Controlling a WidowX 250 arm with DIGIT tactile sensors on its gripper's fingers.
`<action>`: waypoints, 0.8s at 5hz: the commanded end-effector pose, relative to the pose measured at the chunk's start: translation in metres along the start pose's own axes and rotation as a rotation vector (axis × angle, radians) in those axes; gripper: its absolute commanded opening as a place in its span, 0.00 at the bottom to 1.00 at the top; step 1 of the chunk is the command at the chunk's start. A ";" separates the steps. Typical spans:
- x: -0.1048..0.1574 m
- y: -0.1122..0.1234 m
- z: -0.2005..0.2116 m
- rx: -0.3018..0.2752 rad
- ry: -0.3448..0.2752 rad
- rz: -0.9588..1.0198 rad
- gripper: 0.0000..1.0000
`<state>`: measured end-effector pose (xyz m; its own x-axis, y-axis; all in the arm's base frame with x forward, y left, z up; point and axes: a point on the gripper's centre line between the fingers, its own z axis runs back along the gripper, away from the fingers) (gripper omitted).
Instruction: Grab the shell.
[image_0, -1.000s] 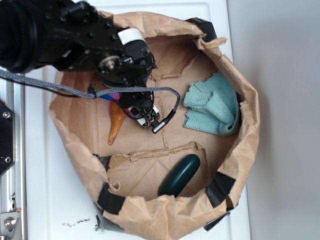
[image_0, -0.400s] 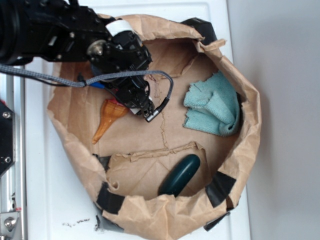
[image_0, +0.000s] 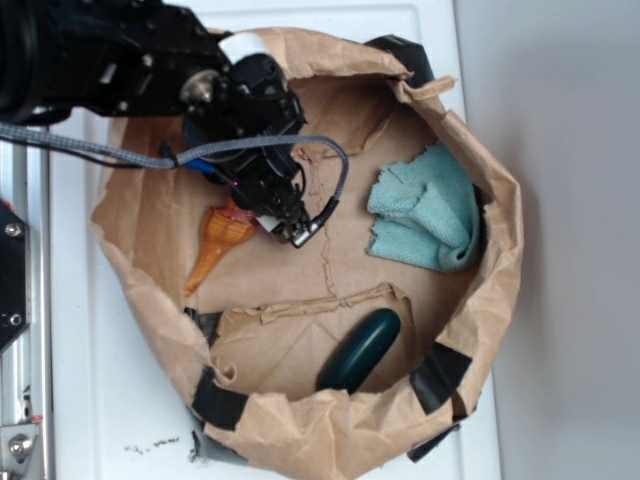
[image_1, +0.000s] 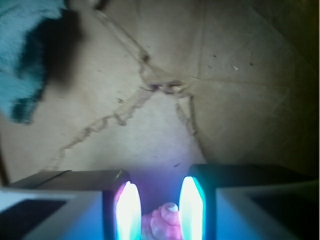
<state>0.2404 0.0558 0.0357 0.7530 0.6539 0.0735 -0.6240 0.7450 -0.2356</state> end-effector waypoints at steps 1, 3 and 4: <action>0.040 -0.013 0.080 -0.094 0.024 0.133 0.00; 0.051 -0.015 0.102 -0.126 0.054 0.161 0.00; 0.051 -0.013 0.101 -0.123 0.045 0.156 0.00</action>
